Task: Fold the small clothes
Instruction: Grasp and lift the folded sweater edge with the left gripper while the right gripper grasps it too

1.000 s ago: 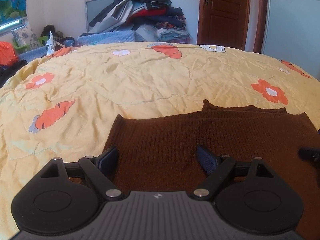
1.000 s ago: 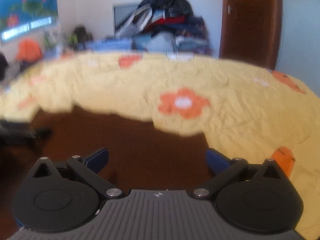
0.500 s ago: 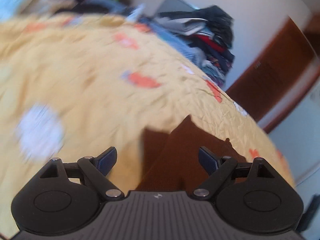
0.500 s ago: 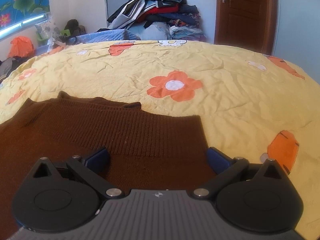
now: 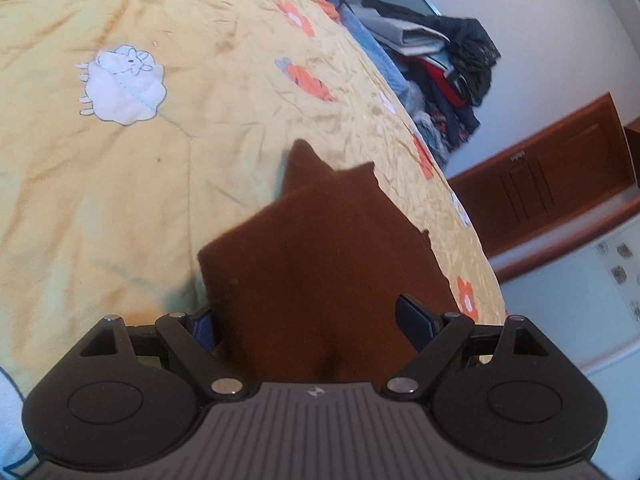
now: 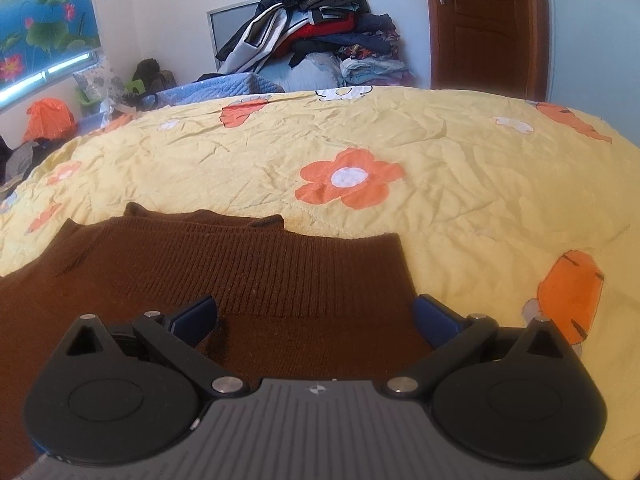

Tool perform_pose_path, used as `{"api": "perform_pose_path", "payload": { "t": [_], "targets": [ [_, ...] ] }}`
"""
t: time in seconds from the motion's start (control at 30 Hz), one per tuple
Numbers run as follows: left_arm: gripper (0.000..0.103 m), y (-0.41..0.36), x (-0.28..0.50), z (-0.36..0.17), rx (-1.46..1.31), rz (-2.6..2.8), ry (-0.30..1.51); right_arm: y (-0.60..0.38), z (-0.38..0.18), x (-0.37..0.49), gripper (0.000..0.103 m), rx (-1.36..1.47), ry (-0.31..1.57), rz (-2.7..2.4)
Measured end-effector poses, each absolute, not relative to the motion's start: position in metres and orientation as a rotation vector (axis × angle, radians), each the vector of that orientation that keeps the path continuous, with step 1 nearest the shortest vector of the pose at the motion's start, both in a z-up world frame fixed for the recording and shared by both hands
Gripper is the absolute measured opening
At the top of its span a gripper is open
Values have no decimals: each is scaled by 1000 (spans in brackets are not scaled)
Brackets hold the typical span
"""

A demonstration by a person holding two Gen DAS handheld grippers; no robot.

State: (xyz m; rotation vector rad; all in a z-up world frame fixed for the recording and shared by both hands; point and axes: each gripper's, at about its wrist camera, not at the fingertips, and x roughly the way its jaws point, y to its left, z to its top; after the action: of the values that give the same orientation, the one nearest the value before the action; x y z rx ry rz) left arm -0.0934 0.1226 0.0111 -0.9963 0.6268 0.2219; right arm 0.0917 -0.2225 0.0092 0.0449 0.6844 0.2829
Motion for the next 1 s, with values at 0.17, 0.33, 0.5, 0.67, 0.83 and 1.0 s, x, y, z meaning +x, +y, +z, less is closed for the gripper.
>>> {"api": "perform_pose_path", "payload": {
  "t": [0.17,0.33,0.5,0.67,0.83,1.0],
  "targets": [
    [17,130,-77,5,-1018,323,712,-226,9,92,103,74,681,294],
    [13,85,-56,45,-741,306,661,-234,10,92,103,130,671,309],
    [13,-42,-16,98,-325,-63,568,-261,7,95,103,329,651,356],
    [13,-143,-25,51,64,-402,644,-329,6,104,103,808,677,426],
    [13,-146,-34,38,103,-394,617,-347,11,104,103,908,797,541],
    [13,-145,-37,45,132,-386,565,-322,18,102,103,758,915,617]
  ]
}}
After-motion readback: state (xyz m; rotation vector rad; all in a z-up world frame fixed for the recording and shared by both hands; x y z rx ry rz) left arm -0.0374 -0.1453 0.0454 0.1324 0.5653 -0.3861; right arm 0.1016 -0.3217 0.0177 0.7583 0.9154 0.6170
